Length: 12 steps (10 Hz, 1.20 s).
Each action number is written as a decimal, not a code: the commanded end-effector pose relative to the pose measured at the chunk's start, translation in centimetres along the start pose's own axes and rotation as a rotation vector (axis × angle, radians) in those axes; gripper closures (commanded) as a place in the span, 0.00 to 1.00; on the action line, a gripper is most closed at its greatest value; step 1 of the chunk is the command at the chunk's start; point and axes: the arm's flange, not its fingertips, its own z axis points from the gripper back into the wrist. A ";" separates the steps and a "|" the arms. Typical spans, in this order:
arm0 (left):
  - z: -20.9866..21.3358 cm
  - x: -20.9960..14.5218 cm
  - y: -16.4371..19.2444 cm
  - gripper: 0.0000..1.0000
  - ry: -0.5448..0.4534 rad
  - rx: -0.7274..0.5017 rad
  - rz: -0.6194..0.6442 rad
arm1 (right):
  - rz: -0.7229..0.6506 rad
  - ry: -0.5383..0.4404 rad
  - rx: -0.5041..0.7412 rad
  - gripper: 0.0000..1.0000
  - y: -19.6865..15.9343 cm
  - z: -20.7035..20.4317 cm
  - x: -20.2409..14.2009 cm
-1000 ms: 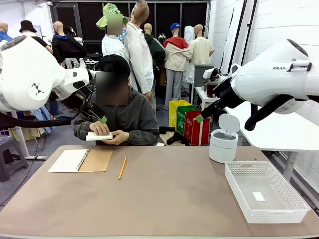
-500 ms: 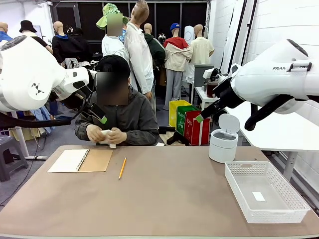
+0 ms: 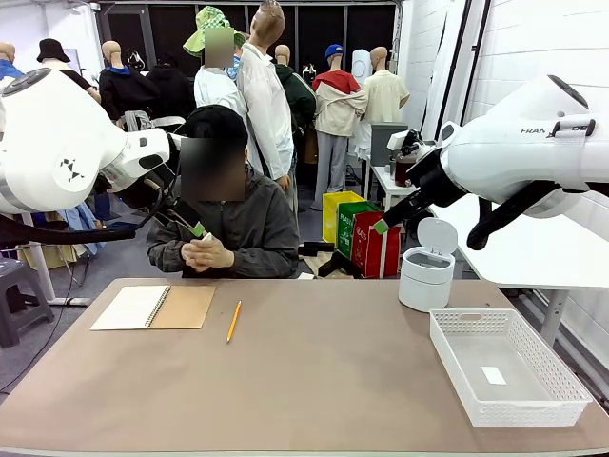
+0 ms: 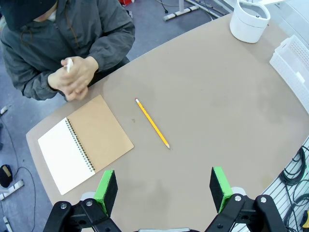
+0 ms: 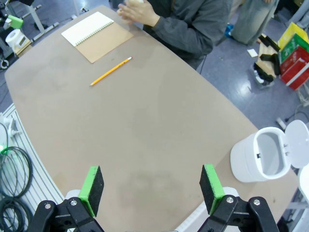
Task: Sort the paper based on its condition.
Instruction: If a person hands you a paper, place it in the Organizing basket , and if it's crumpled, put it in the Trash can.
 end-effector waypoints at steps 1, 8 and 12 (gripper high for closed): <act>0.2 0.1 0.1 0.00 -0.004 0.001 0.001 | -0.001 -0.001 0.004 0.00 0.0 0.0 0.0; 0.2 0.1 0.1 0.00 -0.004 0.001 0.001 | -0.001 -0.001 0.004 0.00 0.0 0.0 0.0; 0.2 0.1 0.1 0.00 -0.004 0.001 0.001 | -0.001 -0.001 0.004 0.00 0.0 0.0 0.0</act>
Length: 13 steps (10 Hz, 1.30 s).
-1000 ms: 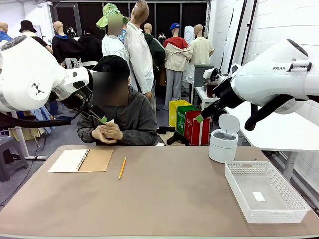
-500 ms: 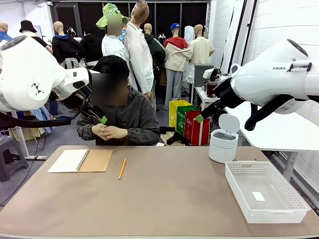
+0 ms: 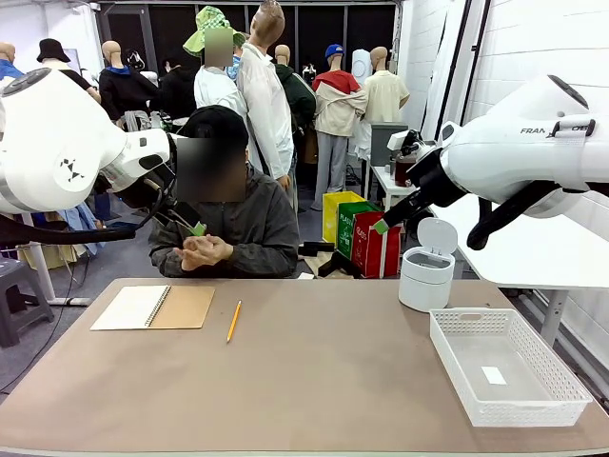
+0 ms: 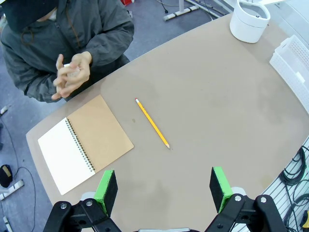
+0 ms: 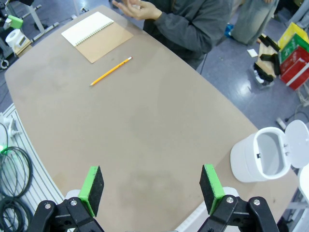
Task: Sort the paper based on its condition.
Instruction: If a person hands you a paper, place it in the Organizing basket , and if it's crumpled, put it in the Trash can.
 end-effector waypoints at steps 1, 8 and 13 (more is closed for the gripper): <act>0.2 0.1 0.1 0.00 -0.004 0.001 0.001 | -0.001 -0.001 0.004 0.00 0.0 0.0 0.0; 0.2 0.1 0.1 0.00 -0.004 0.001 0.001 | -0.001 -0.001 0.004 0.00 0.0 0.0 0.0; 0.2 0.1 0.1 0.00 -0.004 0.001 0.001 | -0.001 -0.001 0.004 0.00 0.0 0.0 0.0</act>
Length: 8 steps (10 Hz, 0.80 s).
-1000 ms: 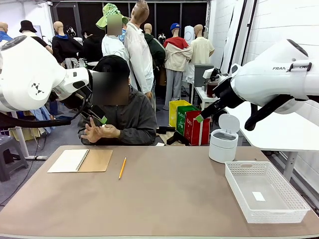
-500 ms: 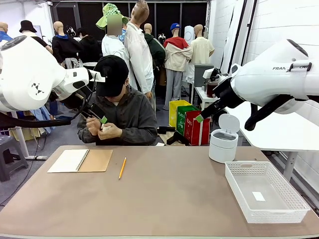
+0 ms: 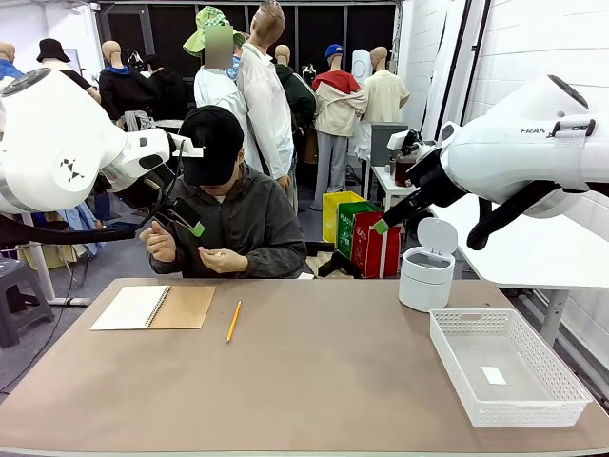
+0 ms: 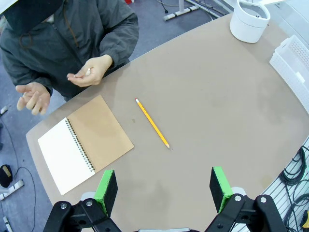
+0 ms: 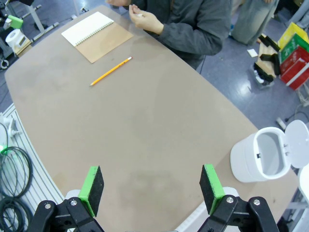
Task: Sort the paper based on its condition.
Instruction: If a person hands you a paper, place it in the Organizing basket , and if it's crumpled, put it in the Trash can.
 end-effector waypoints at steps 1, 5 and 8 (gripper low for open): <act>0.2 0.1 0.1 0.00 -0.004 0.001 0.001 | -0.001 -0.001 0.004 0.00 0.0 0.0 0.0; 0.2 0.1 0.1 0.00 -0.004 0.001 0.001 | -0.001 -0.001 0.004 0.00 0.0 0.0 0.0; 0.2 0.1 0.1 0.00 -0.004 0.001 0.001 | -0.001 -0.001 0.004 0.00 0.0 0.0 0.0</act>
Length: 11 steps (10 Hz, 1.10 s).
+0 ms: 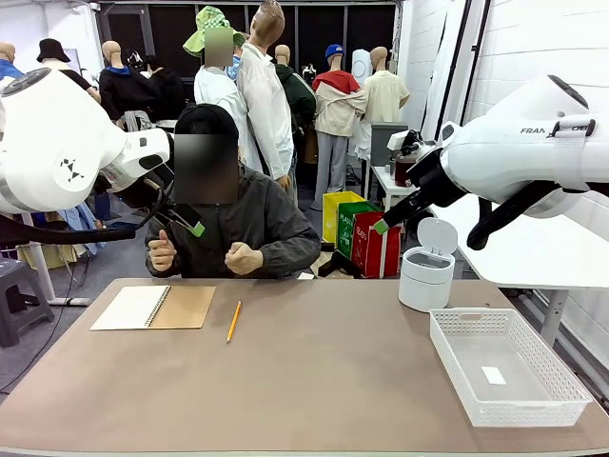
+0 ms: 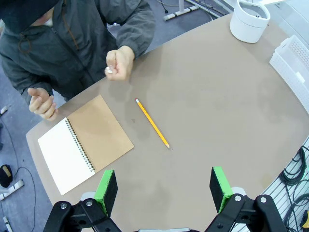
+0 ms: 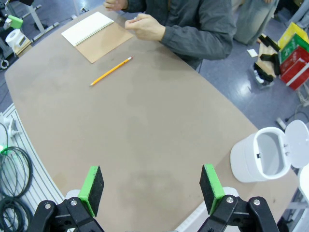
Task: Sort the paper based on its condition.
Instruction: If a person hands you a paper, place it in the Organizing basket , and if it's crumpled, put it in the Trash can.
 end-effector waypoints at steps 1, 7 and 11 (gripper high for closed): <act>0.2 0.1 0.1 0.00 -0.004 0.001 0.001 | -0.001 -0.001 0.004 0.00 0.0 0.0 0.0; 0.2 0.1 0.1 0.00 -0.004 0.001 0.001 | -0.001 -0.001 0.004 0.00 0.0 0.0 0.0; 0.2 0.1 0.1 0.00 -0.004 0.001 0.001 | -0.001 -0.001 0.004 0.00 0.0 0.0 0.0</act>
